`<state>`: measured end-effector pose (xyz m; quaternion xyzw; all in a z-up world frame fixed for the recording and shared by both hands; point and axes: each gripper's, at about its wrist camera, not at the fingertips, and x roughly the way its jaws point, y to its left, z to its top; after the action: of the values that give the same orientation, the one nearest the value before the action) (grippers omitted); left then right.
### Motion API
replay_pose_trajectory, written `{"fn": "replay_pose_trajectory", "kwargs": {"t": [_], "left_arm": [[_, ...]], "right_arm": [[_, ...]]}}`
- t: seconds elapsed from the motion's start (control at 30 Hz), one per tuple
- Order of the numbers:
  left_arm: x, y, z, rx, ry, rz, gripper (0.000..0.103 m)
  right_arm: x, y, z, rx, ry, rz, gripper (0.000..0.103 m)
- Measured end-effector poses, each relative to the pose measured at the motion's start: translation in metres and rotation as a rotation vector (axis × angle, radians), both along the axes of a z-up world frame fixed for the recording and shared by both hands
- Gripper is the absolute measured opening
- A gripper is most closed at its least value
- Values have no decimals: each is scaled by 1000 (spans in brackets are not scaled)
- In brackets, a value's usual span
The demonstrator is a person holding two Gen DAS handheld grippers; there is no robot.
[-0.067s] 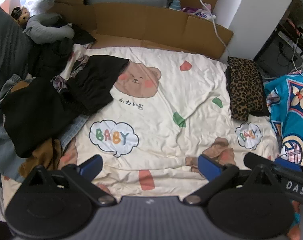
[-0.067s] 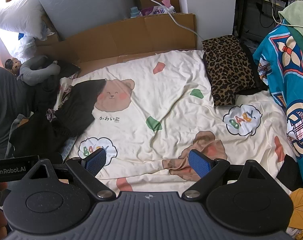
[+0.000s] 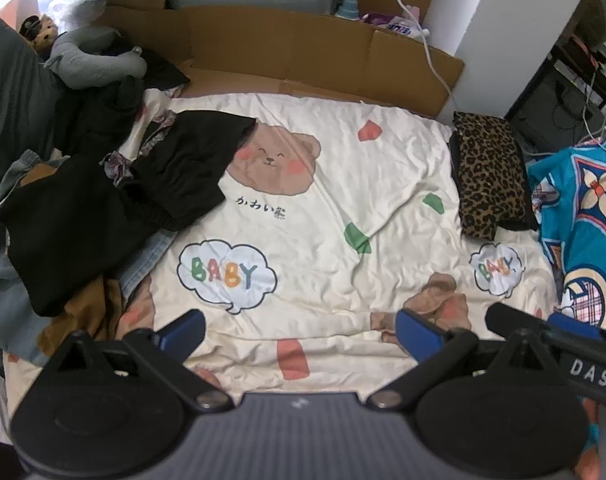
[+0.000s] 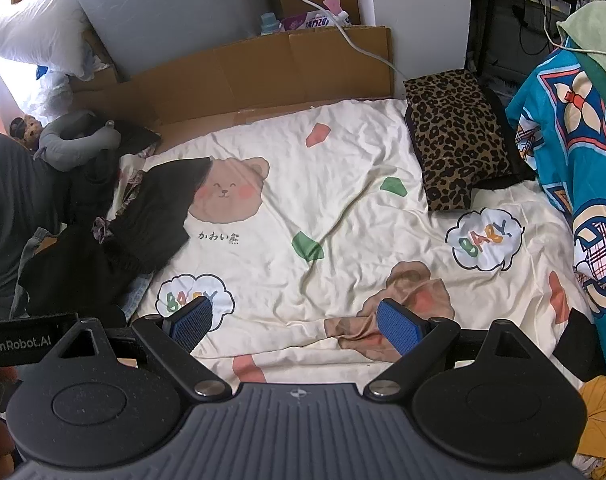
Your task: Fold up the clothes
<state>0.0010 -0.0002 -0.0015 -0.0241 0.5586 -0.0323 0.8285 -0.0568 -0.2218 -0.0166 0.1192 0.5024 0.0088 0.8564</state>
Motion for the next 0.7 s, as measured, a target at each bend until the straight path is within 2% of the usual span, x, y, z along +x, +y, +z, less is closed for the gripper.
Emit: {"fn": "replay_pose_trajectory", "kwargs": {"t": [0.13,0.23,0.7], "left_arm": [[-11,-6,-2,10,-37,0,102],[-2,-6,-6,11,-4,-12,102],[-3,-9,-2,-3,14,-13,102]], "right_arm": [[0,1,0,0,2,0,94],[1,2,0,0,3,1,94],[0,3,-1,2,-1,3,94]]}}
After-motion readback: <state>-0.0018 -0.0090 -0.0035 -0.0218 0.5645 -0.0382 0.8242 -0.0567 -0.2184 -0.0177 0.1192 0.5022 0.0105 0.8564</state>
